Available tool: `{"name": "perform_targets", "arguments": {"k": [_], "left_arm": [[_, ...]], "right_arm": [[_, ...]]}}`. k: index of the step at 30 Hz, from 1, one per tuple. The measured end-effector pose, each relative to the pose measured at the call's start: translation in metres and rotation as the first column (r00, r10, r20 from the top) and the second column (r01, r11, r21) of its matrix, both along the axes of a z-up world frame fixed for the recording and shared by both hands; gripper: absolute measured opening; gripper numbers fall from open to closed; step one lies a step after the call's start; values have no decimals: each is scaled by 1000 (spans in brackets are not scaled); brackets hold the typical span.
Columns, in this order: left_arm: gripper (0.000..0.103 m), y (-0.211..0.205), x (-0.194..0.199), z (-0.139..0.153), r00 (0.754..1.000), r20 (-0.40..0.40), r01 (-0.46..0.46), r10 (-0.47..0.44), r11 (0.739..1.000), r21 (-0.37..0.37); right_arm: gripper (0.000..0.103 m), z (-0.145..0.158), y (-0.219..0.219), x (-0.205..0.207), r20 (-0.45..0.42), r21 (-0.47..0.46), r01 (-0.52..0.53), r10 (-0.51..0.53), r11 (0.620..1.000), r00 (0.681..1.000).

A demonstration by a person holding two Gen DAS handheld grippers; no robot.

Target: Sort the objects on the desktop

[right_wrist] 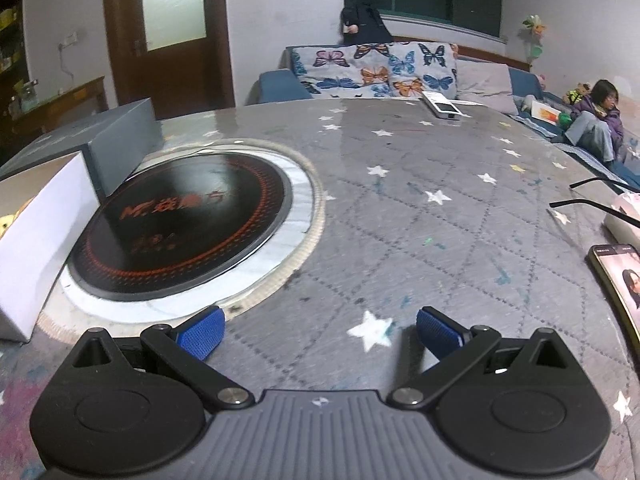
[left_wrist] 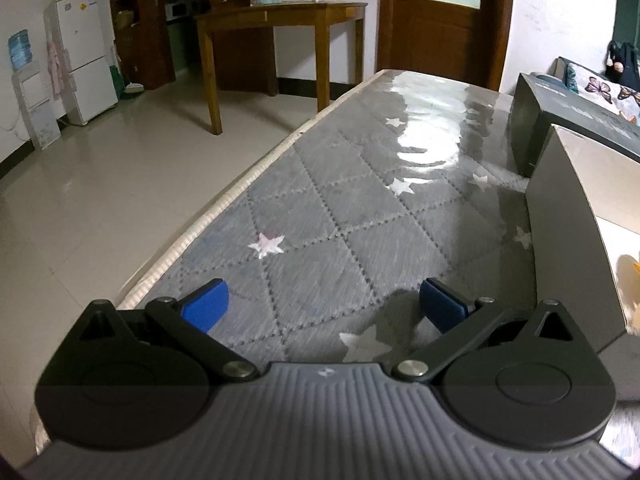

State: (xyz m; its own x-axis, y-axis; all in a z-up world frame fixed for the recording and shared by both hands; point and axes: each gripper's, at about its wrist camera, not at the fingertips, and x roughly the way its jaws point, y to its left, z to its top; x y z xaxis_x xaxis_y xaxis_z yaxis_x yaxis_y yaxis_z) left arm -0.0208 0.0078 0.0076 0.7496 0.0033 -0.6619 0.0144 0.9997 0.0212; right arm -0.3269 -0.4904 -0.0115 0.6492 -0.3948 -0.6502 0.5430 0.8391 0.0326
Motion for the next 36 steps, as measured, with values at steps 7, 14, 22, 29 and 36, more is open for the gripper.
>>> {"name": "perform_targets", "arguments": {"k": [7,14,22,29,36], "left_arm": [[103,-3,6,-1,998,12,-61,61,998,-6],[103,-9,8,-1,989,25,-148,148,989,-10],[103,-13,8,-1,970,47,-237,237,971,-14],[103,-14,8,0,950,49,-309,310,951,-17],[103,-16,5,2,933,50,-355,356,935,-18]], "right_arm": [[103,-1,-10,2,5,-5,25,-25,1000,1000],[103,-2,-15,5,6,-14,39,-39,999,999],[103,-4,-22,8,9,-21,64,-64,998,998],[103,-5,-28,12,15,-23,87,-87,996,996],[103,-5,-36,17,17,-22,101,-101,995,995]]}}
